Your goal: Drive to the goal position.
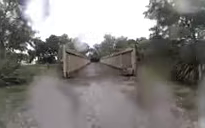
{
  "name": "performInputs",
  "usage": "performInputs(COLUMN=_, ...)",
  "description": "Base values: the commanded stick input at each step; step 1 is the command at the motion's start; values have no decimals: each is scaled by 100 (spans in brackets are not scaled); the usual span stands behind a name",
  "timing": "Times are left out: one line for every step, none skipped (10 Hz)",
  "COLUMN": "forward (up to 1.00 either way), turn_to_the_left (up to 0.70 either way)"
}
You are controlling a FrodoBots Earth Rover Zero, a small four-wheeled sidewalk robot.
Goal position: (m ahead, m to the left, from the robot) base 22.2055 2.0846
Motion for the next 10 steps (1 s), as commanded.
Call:
performInputs(forward=85, turn_to_the_left=0)
performInputs(forward=85, turn_to_the_left=0)
performInputs(forward=85, turn_to_the_left=0)
performInputs(forward=85, turn_to_the_left=0)
performInputs(forward=85, turn_to_the_left=0)
performInputs(forward=85, turn_to_the_left=0)
performInputs(forward=85, turn_to_the_left=0)
performInputs(forward=85, turn_to_the_left=0)
performInputs(forward=85, turn_to_the_left=24)
performInputs(forward=85, turn_to_the_left=32)
